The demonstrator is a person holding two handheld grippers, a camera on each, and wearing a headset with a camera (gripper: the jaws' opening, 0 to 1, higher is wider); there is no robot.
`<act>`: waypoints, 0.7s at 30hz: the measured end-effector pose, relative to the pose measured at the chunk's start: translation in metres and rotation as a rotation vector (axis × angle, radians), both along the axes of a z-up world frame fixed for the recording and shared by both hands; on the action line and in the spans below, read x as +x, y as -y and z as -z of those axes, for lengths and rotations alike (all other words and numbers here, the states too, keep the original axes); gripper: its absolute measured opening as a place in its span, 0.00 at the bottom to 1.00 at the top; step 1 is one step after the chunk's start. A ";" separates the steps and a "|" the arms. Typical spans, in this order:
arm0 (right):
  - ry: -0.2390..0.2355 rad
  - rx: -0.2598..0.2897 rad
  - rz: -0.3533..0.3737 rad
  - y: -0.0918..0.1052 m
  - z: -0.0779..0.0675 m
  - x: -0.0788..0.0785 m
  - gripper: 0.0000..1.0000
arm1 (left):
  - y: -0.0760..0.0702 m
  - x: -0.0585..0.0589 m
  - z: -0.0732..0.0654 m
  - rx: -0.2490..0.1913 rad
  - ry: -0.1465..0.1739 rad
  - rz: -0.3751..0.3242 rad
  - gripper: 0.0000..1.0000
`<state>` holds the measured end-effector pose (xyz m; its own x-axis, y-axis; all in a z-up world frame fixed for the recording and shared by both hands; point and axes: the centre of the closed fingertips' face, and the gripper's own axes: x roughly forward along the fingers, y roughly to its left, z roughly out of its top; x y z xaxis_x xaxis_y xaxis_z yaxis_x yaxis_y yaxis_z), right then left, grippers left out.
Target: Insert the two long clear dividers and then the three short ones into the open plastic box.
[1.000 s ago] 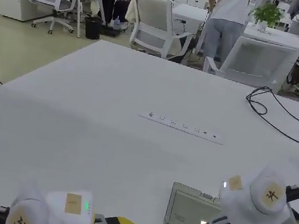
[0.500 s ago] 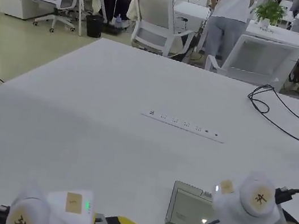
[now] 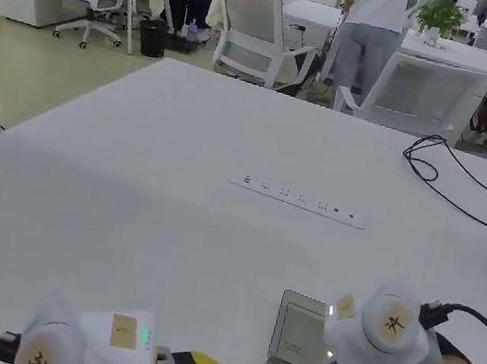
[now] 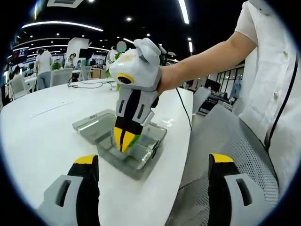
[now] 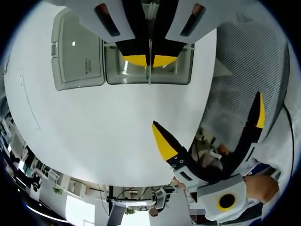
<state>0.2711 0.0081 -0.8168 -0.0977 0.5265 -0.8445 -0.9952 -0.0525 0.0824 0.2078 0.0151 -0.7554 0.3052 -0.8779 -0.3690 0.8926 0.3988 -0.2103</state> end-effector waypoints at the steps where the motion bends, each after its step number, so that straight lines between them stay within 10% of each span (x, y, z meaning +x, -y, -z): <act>1: 0.001 -0.008 0.003 0.000 0.001 0.000 0.03 | 0.000 0.000 0.000 0.001 0.000 0.000 0.99; 15: 0.010 -0.012 0.012 0.001 0.004 0.001 0.04 | 0.000 0.001 0.001 0.011 -0.004 0.001 0.98; 21: -0.016 0.069 0.081 -0.001 -0.012 0.006 0.07 | -0.002 0.001 0.001 0.017 -0.004 0.000 0.98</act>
